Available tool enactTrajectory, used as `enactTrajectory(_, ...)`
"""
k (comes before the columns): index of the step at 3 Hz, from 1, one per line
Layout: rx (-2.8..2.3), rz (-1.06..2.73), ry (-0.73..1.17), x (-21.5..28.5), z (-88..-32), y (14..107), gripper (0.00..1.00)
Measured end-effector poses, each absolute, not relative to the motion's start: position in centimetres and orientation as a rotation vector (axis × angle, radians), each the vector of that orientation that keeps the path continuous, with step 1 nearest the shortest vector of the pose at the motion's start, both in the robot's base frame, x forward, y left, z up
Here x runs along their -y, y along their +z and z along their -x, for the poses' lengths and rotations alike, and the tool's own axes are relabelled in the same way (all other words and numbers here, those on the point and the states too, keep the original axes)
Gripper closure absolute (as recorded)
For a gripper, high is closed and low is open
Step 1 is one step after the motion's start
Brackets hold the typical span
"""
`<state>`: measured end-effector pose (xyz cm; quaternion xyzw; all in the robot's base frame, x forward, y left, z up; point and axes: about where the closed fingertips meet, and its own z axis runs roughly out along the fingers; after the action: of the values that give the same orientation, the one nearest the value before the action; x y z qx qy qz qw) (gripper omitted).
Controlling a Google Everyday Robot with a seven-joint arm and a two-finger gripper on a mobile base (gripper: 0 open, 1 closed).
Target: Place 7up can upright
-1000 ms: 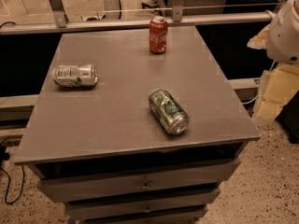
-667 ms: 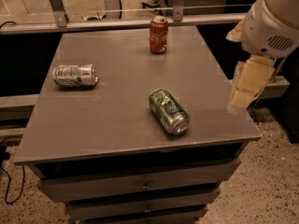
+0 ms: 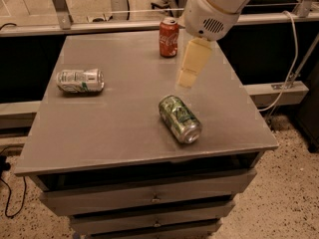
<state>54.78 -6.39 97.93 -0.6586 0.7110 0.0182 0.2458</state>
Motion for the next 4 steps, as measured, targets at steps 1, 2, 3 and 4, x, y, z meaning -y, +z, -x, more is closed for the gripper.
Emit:
enactTrajectory(1,-1.923,1.796,0.052,5.8,-55.0,98.1,0.0)
enactTrajectory(2,-1.871,1.792,0.089,1.9,-57.2,97.9,0.0)
enactTrajectory(3,-1.825,1.803,0.172,-4.1,-59.5,97.2,0.0)
enactTrajectory(4,-1.789,1.824,0.264,-10.6,-60.3,96.0,0.0)
